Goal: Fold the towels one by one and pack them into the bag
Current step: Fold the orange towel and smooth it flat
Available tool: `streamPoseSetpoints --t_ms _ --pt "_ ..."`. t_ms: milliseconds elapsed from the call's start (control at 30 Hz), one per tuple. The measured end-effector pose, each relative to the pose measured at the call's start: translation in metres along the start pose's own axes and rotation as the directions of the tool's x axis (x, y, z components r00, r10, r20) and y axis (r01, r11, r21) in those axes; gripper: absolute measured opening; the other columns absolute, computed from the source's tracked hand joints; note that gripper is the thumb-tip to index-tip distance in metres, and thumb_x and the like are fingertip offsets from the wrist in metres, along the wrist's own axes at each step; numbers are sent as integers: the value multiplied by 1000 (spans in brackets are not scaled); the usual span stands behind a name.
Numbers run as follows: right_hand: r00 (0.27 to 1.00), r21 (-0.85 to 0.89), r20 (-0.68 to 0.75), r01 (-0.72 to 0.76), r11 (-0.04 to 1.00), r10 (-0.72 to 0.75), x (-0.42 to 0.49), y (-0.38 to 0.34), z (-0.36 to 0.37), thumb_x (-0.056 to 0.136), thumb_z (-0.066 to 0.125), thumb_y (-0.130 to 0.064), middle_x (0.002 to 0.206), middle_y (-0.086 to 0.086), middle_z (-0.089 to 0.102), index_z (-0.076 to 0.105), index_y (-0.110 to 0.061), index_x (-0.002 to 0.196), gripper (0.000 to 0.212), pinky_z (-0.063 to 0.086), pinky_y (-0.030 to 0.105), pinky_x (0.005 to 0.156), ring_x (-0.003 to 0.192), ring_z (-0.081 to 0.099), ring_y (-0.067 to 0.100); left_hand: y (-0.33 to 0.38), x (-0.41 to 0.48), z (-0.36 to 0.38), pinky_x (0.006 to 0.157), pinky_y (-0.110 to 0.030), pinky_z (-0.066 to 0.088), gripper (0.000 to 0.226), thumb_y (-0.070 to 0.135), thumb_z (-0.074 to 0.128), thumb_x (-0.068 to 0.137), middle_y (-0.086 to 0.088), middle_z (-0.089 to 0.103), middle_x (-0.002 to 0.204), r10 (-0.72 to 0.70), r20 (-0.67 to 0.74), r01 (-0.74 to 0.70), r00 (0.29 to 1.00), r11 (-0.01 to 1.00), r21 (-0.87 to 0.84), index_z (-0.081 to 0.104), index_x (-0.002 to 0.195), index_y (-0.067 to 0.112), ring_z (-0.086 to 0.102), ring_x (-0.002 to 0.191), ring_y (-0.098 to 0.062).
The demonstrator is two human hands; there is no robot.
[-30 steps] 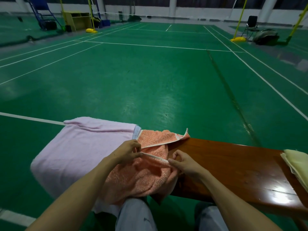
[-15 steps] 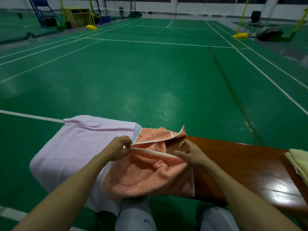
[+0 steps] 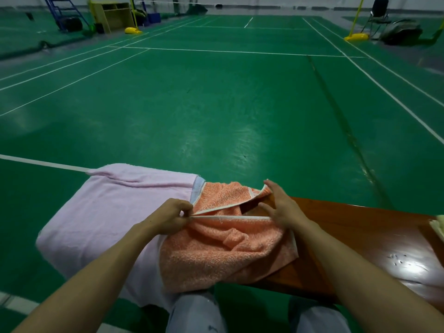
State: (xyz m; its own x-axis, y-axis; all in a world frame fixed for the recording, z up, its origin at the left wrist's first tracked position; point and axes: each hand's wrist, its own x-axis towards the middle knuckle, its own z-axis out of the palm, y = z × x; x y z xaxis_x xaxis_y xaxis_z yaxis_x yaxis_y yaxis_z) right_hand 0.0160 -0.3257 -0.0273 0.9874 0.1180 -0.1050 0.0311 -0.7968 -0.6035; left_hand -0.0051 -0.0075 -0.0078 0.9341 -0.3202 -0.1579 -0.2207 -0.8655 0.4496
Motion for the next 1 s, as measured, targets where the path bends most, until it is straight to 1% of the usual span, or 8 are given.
streamPoseSetpoints --t_ms 67,133,200,267,433,633,800,1000 --pt "998 -23 51 28 999 -27 5 -1 2 94 64 -31 153 5 41 23 -32 151 71 35 35 108 134 46 27 -2 1 -3 67 -17 40 19 16 61 89 7 59 82 -18 16 18 1000 1000 -18 63 71 21 55 82 -12" --pt "993 -58 110 46 997 -40 9 -1 5 95 63 -31 144 9 51 23 -37 149 68 40 35 103 126 53 28 -4 0 -5 65 -16 40 25 18 64 88 10 57 78 -30 28 31 999 999 -39 59 65 25 54 78 -8" --pt "987 -72 151 59 996 -48 11 0 7 94 63 -30 135 9 59 27 -36 147 64 44 31 94 116 58 25 -7 0 -7 68 -18 45 24 19 65 88 5 60 82 -34 25 35 999 999 -28 58 66 26 56 79 -10" --pt "989 -51 143 45 998 -37 9 -1 6 93 65 -29 133 5 60 32 -31 145 61 42 28 90 114 59 22 -10 0 -7 70 -21 47 23 19 66 87 1 63 85 -47 6 47 999 999 -15 58 66 25 58 81 -15" --pt "998 -68 61 31 997 -27 1 4 3 91 67 -28 136 6 55 33 -25 147 65 45 35 99 120 55 24 -14 -1 -4 69 -23 47 19 21 68 86 -2 64 81 -72 -33 71 997 997 -27 61 68 16 58 78 -18" --pt "998 -186 48 36 982 -28 -16 9 -3 91 65 -23 141 7 51 36 -29 140 57 45 42 100 123 54 29 -7 -4 -1 71 -26 49 22 25 69 86 0 63 80 -64 -17 64 998 998 -27 58 67 22 59 79 -18" --pt "994 -372 109 27 928 14 -21 9 -6 94 58 -37 142 1 44 39 -31 139 49 48 43 95 118 56 30 1 -6 -3 67 -21 46 25 26 69 86 3 61 79 -57 -1 57 998 998 -29 56 65 25 58 78 -16" --pt "991 -468 105 -19 883 77 -24 6 -8 97 48 -51 132 2 43 48 -22 123 39 49 43 88 110 59 31 6 -8 -3 65 -15 45 22 29 70 86 1 65 85 -63 15 63 998 998 -25 57 68 26 58 78 -13"
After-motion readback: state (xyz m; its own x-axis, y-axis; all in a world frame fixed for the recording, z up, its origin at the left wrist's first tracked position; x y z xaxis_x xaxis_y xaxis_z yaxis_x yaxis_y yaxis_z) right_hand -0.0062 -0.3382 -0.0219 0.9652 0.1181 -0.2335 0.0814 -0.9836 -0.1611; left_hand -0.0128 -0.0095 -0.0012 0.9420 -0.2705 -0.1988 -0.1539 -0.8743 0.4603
